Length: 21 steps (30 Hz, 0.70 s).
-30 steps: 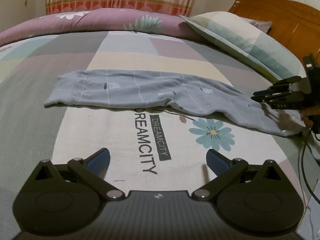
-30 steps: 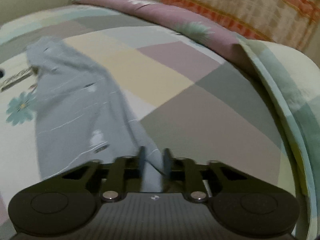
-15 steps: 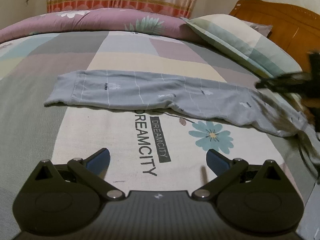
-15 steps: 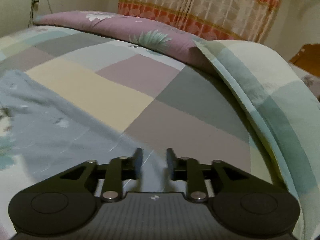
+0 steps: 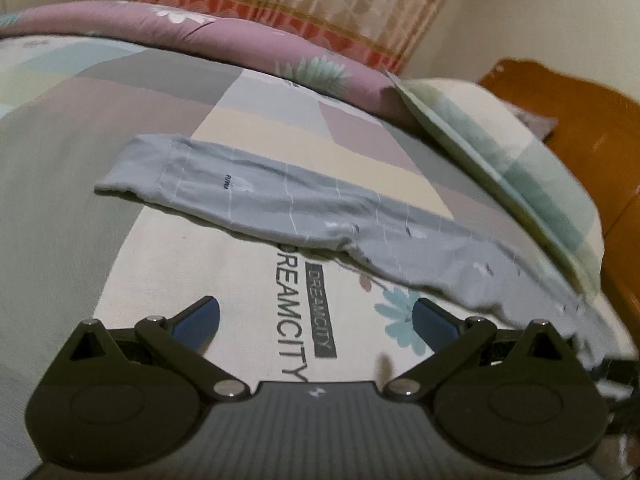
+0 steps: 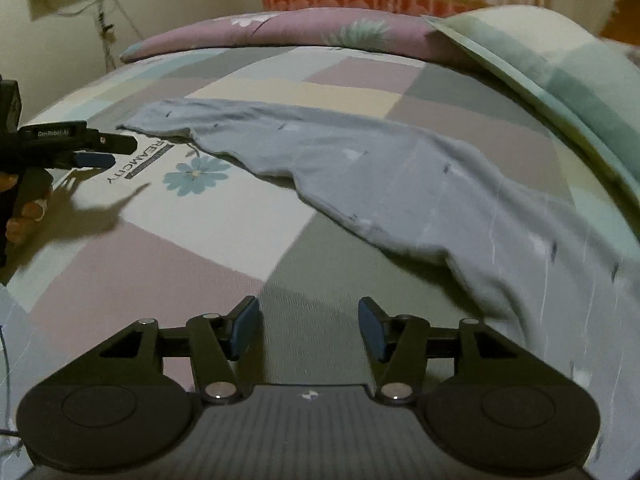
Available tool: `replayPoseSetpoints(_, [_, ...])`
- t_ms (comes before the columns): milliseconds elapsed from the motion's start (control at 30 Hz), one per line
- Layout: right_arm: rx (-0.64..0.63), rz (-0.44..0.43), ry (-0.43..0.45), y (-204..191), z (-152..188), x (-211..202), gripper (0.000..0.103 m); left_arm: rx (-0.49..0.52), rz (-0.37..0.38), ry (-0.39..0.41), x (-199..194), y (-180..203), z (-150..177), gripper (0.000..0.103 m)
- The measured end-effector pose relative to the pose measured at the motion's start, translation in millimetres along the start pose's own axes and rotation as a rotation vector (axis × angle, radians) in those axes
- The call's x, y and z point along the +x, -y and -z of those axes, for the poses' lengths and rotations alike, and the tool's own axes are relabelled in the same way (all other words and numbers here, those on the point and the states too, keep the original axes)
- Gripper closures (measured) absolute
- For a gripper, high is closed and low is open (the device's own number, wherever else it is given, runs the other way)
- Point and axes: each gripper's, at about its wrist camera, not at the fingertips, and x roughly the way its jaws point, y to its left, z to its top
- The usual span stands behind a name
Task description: Fold clothes
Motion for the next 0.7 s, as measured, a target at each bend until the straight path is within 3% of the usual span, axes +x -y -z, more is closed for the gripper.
replayPoseSetpoints(33, [0.015,-0.011,0.011,2.0,2.1,-1.6,0.033,-0.031,0.003,-0.002,3.7,-3.4,-4.9,0.001])
replayPoseSetpoints(200, [0.095,-0.1,0.076,15.9,16.5,-9.1,0.029,-0.188,0.019,-0.011,22.3,-20.2,-29.4,0.001])
replayPoseSetpoints(267, [0.113,-0.131,0.111,18.4,24.7,-11.4,0.023,-0.25,0.026,-0.015,29.7,-26.9,-39.3,0.001])
replayPoseSetpoints(467, [0.138,-0.211,0.121,24.8,27.3,-22.2,0.023,-0.434,0.034,0.037,42.5,-55.9,-59.1,0.004])
replayPoseSetpoints(600, [0.159,-0.193,0.133,33.2,28.1,-26.5,0.023,-0.459,0.022,0.098,40.8,-67.5,-57.0,0.006])
replayPoseSetpoints(700, [0.195,-0.212,0.141,37.7,27.9,-25.8,0.023,-0.438,-0.04,0.149,49.7,-76.0,-68.8,0.006])
